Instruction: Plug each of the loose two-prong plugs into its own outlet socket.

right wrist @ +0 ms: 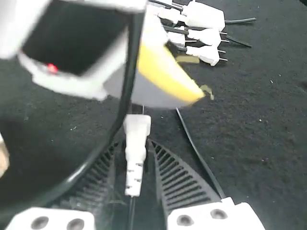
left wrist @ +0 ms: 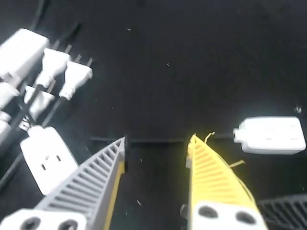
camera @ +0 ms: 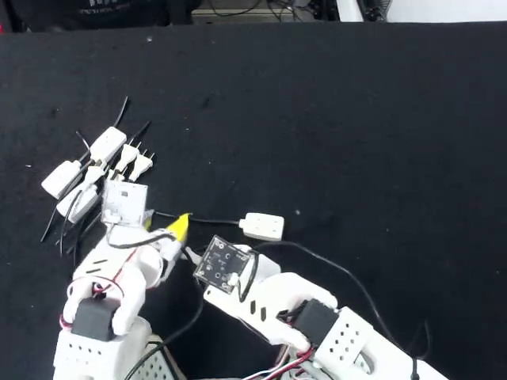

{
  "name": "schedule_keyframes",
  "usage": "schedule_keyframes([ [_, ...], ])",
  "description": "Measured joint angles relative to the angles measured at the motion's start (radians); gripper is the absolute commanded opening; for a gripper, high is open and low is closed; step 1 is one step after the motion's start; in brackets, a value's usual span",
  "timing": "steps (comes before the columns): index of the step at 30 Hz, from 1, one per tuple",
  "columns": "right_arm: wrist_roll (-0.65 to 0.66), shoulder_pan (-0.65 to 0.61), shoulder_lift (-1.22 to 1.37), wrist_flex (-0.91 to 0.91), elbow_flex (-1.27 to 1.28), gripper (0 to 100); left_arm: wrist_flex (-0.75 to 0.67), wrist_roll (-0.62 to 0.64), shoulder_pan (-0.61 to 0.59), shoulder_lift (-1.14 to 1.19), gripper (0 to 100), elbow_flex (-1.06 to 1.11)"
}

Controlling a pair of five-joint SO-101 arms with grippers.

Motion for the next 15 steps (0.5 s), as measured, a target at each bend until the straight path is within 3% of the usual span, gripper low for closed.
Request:
schedule_keyframes([
  [15, -0.166, 0.034, 0.000, -0.029, 0.000, 1.1, -0.002, -0.003, 0.008, -0.009, 21, 0.011],
])
